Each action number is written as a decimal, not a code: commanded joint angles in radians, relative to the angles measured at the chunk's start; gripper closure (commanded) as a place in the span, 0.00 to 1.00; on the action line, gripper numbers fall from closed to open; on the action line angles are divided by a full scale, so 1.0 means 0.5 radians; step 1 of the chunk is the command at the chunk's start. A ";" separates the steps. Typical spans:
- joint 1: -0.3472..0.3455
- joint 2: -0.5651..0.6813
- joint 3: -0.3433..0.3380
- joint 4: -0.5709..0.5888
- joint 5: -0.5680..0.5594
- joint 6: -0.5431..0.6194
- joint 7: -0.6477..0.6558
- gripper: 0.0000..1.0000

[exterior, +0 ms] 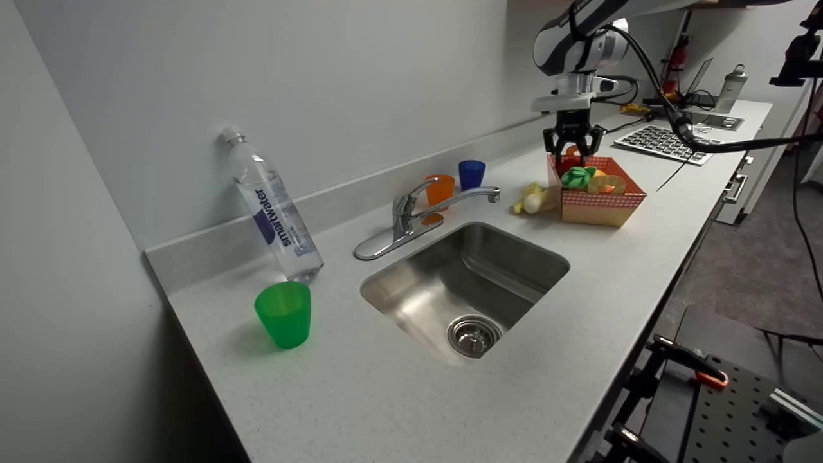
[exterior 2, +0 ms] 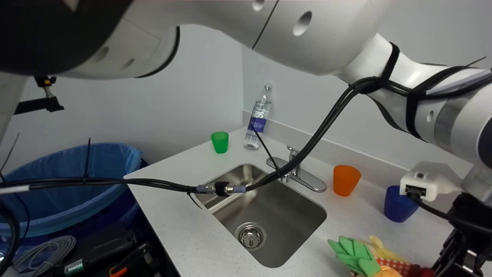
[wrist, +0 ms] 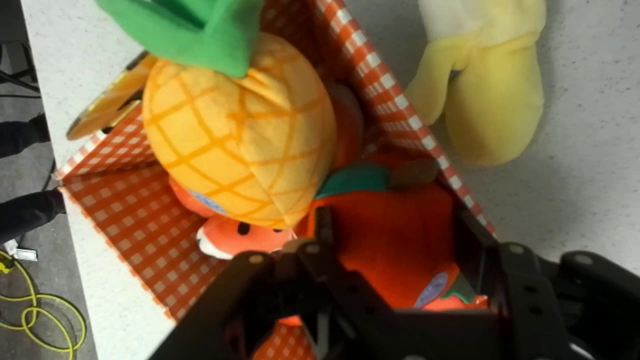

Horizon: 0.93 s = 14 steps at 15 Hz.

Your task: Pick up the orange plush toy from the countertop and put it in the basket.

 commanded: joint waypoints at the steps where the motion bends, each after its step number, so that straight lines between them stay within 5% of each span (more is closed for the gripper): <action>1: 0.108 -0.197 0.040 -0.165 -0.042 0.137 -0.105 0.06; 7: 0.313 -0.375 0.146 -0.295 -0.048 0.228 -0.383 0.00; 14: 0.435 -0.184 0.063 -0.344 -0.250 0.368 -0.217 0.00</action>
